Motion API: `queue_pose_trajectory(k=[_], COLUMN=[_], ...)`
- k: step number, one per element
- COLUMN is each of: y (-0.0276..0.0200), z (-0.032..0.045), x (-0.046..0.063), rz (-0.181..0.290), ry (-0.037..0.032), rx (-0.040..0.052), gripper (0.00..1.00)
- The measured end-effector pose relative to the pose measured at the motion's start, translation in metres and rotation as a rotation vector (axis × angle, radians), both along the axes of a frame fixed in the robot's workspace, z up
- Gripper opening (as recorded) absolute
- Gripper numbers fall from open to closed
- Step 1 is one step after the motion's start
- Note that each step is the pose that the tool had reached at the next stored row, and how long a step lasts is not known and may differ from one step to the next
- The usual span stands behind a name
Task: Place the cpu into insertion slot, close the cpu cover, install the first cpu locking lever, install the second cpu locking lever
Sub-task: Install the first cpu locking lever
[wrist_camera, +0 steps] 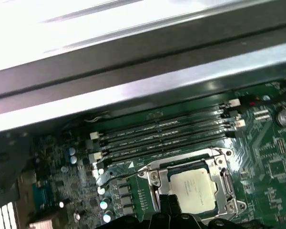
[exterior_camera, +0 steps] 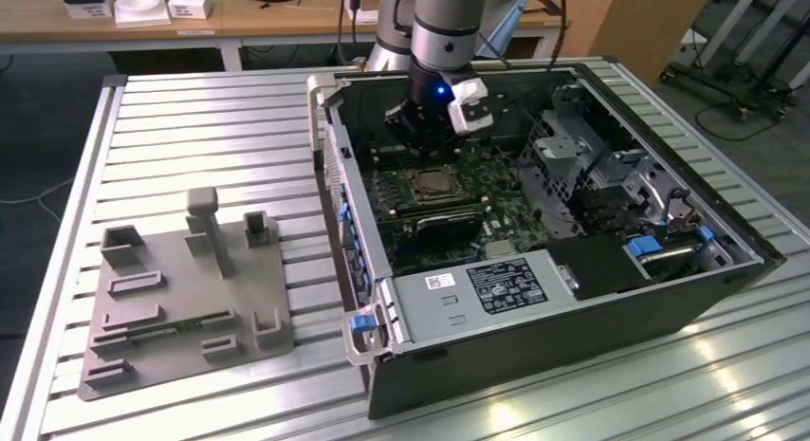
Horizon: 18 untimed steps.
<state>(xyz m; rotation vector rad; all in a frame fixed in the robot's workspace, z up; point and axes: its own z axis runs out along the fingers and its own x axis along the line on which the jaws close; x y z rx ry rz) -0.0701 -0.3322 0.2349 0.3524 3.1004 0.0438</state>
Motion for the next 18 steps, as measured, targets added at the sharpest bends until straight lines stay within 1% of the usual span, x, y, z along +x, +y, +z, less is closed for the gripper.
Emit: queue_pose_trajectory(k=[12,18], y=[0.0000,0.0000], z=[-0.0009,-0.0009], x=[0.0000,0.0000], rz=[0.216,0.219], ry=[0.0000,0.0000], rx=[-0.0001,0.0000], gripper=[0.10,0.10])
